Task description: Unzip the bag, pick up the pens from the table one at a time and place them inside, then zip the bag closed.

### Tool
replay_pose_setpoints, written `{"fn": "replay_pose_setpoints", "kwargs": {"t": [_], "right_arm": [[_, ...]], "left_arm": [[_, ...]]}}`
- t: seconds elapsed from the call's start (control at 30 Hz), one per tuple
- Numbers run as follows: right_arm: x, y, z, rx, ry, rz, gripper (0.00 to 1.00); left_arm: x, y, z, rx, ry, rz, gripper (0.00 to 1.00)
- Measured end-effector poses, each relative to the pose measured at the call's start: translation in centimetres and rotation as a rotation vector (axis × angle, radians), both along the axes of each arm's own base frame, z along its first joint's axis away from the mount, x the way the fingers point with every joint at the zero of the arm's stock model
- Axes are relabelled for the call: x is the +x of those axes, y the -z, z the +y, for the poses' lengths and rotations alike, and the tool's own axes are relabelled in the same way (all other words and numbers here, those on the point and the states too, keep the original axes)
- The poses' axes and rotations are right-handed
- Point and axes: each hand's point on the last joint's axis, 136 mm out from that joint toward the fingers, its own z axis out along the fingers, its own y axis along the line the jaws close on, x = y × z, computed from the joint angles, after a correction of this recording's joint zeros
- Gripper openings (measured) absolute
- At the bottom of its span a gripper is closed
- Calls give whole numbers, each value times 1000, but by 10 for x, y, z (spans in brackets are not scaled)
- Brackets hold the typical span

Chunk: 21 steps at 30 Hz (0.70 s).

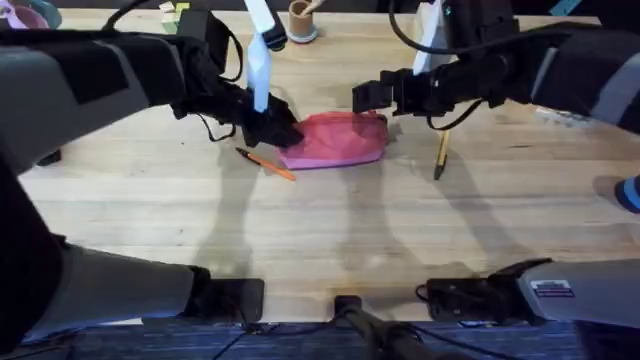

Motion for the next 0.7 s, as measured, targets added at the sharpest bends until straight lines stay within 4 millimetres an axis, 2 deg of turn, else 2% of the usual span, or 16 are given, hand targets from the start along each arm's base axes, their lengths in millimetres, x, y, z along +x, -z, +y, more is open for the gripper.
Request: {"fn": "replay_pose_setpoints", "kwargs": {"t": [0.3, 0.47, 0.7], "right_arm": [[4, 4, 1, 1, 0, -3, 979], [5, 3, 1, 4, 2, -8, 801], [4, 3, 1, 3, 3, -5, 664]], "left_arm": [[0, 0, 0, 0, 0, 0, 42], [0, 0, 0, 0, 0, 0, 42], [0, 0, 0, 0, 0, 0, 42]]}}
